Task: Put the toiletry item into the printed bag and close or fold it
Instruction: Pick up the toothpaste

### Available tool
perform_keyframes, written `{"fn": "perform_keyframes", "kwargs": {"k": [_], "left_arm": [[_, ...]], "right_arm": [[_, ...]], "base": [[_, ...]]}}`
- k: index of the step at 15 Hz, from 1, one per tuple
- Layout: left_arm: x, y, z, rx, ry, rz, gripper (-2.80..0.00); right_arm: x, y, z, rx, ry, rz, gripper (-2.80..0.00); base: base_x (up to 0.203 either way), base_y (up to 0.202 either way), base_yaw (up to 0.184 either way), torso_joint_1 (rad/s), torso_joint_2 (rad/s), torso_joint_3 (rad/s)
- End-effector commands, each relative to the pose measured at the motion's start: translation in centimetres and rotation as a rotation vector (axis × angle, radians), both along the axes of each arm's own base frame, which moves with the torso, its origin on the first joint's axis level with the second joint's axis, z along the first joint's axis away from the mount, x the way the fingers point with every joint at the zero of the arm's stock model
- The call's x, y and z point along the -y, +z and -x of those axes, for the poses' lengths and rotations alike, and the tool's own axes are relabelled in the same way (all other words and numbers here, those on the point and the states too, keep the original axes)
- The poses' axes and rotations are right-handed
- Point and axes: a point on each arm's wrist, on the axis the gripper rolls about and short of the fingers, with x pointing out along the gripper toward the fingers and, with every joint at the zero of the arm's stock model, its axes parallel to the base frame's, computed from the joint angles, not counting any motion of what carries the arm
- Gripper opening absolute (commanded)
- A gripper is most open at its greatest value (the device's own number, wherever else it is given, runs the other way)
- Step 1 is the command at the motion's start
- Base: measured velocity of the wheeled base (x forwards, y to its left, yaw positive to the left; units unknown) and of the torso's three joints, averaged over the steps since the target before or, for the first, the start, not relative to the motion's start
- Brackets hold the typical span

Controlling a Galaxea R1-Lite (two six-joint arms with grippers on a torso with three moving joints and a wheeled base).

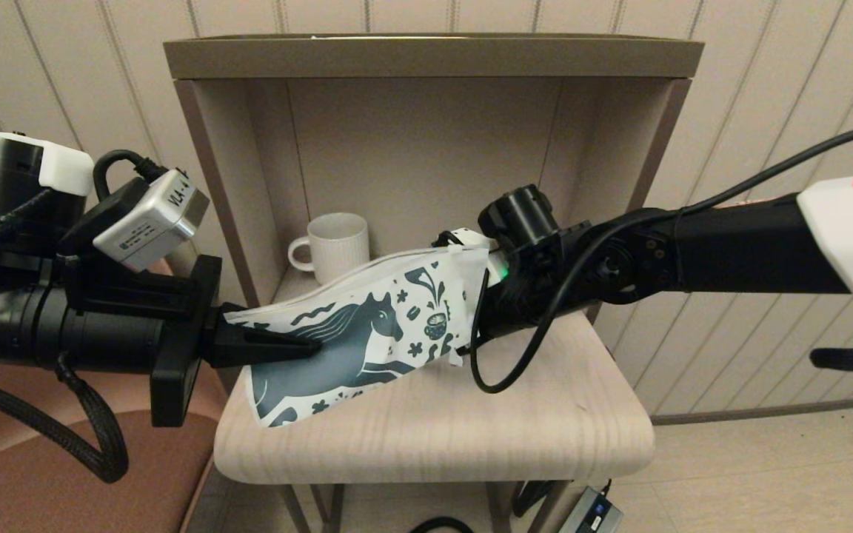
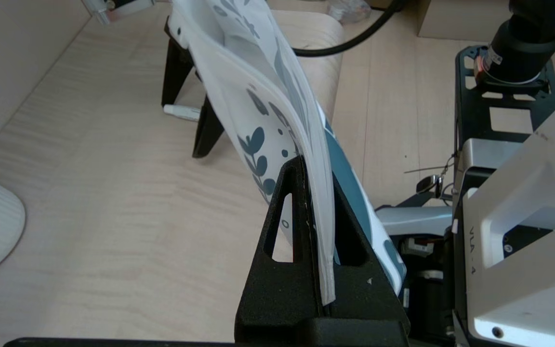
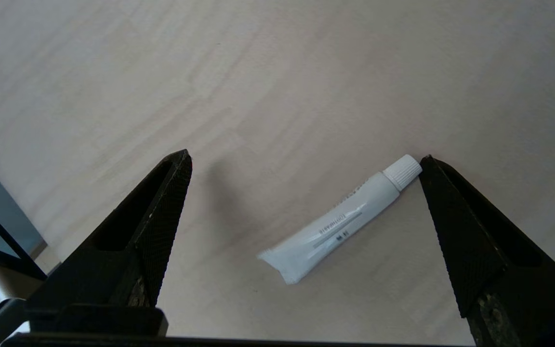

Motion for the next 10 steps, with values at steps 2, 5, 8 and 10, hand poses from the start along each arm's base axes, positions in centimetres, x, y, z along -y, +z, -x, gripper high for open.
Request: {"fn": "perform_keyframes", "kwargs": {"k": [2, 5, 8, 10], "left_arm": [[0.0, 0.0, 0.0, 0.001, -0.005, 0.001, -2.8], [0.0, 0.0, 0.1, 0.002, -0.005, 0.001, -2.8], [0.0, 0.0, 0.1, 0.002, -0.005, 0.001, -2.8], [0.0, 0.0, 0.1, 0.004, -0.005, 0.002, -2.8]], "right_arm": [[0.3, -0.3, 0.2, 0.009, -0.052, 0.05, 0.0], [0.9, 0.3, 0.7, 0.038, -0.098, 0.078, 0.0], [1.0, 0.8, 1.0, 0.053, -0.111, 0.08, 0.0], [1.0, 0.6, 1.0, 0.048, -0.109, 0.084, 0.0]], "base": [[0.0, 0.0, 0.0, 0.0, 0.0, 0.0], [0.0, 0.0, 0.0, 0.0, 0.0, 0.0], [0.0, 0.0, 0.0, 0.0, 0.0, 0.0], [0.0, 0.0, 0.0, 0.0, 0.0, 0.0]]}}
